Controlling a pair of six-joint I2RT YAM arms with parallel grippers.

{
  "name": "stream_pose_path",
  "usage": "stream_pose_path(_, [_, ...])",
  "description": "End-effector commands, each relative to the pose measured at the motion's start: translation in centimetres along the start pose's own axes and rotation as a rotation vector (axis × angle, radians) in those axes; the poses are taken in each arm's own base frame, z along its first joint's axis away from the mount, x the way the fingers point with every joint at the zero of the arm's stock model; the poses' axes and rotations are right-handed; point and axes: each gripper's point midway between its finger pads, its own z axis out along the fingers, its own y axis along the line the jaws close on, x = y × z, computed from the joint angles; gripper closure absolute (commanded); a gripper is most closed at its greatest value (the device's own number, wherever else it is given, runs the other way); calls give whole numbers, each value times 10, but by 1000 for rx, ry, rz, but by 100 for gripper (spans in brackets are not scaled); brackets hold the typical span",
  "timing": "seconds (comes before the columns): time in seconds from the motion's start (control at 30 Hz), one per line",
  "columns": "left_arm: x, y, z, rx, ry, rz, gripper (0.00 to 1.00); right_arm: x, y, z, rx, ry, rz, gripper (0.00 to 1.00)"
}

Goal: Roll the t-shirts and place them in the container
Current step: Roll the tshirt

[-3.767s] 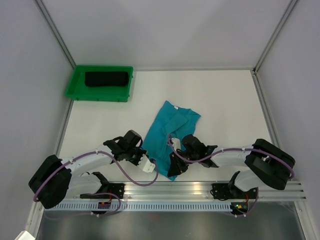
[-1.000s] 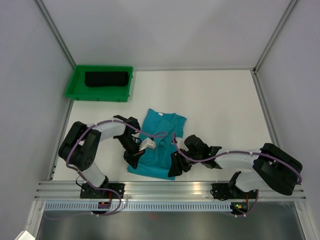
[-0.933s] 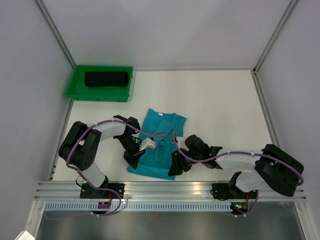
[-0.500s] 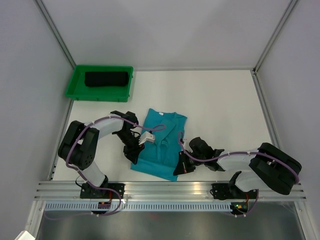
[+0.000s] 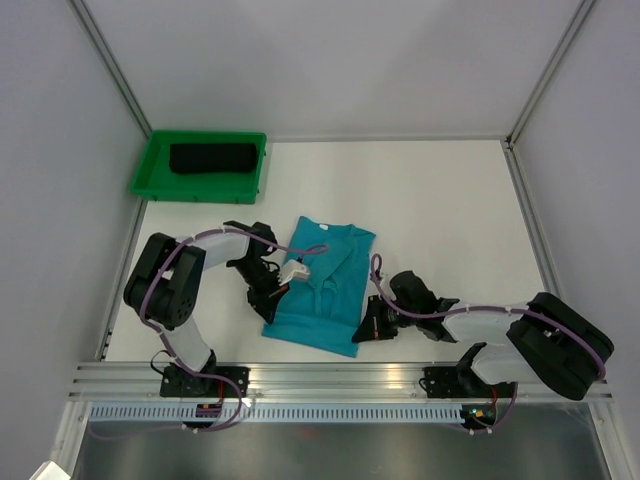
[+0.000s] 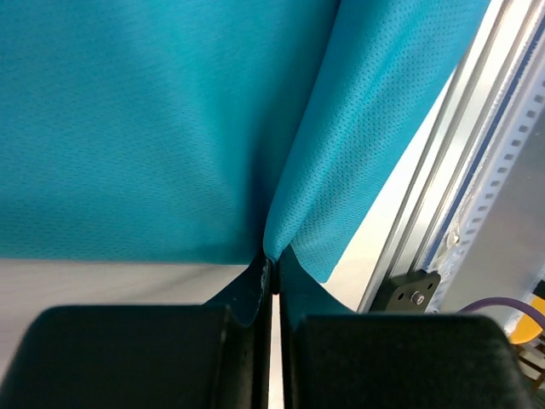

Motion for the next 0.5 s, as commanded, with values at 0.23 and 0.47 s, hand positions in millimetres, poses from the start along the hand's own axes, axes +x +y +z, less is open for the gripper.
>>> stream_pose_path(0.23, [-20, 16, -26, -105, -48, 73, 84, -11, -9, -3, 100, 16, 5, 100])
stream_pose_path(0.47, [-35, 4, -61, -222, -114, 289, 55, -12, -6, -1, 100, 44, 19, 100])
